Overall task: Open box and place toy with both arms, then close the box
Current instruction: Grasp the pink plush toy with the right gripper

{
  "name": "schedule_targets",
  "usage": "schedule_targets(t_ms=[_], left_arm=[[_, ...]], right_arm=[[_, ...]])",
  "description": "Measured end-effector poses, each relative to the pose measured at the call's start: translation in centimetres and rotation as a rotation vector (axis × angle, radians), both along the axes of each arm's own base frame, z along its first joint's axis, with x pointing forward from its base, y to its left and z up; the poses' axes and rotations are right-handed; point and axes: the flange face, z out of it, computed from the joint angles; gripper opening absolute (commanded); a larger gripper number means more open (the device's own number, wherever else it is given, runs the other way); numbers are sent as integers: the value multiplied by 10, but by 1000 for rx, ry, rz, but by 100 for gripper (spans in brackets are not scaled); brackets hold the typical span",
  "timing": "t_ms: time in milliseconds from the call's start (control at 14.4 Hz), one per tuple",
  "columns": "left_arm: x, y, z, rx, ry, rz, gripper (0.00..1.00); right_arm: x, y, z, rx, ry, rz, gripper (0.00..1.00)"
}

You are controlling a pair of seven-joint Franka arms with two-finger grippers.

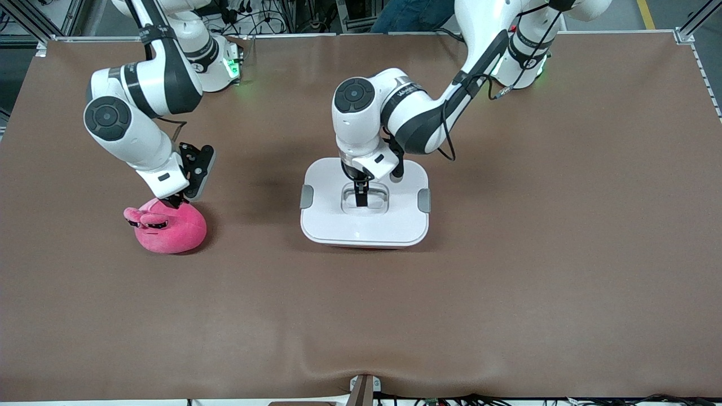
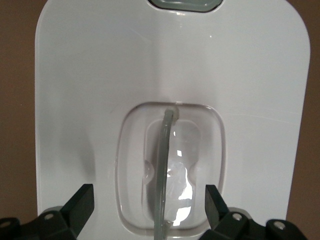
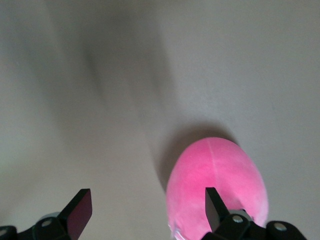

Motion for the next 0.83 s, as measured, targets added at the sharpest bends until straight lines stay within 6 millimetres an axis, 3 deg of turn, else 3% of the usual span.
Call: schedule_targets(t_ms=[139, 485, 762, 832], left_arm=[[-1, -1, 0, 5, -8, -6, 83], [5, 3, 1, 13, -24, -5, 75], [8, 5, 1, 15, -27, -1, 65], [8, 5, 1, 18, -30, -3, 65]], right_arm=[[9, -22, -3, 10, -17, 61, 100], [38, -83, -38, 30, -36, 220, 100], [51, -87, -50, 32, -46, 256, 100], [52, -89, -54, 33, -41, 260, 95]])
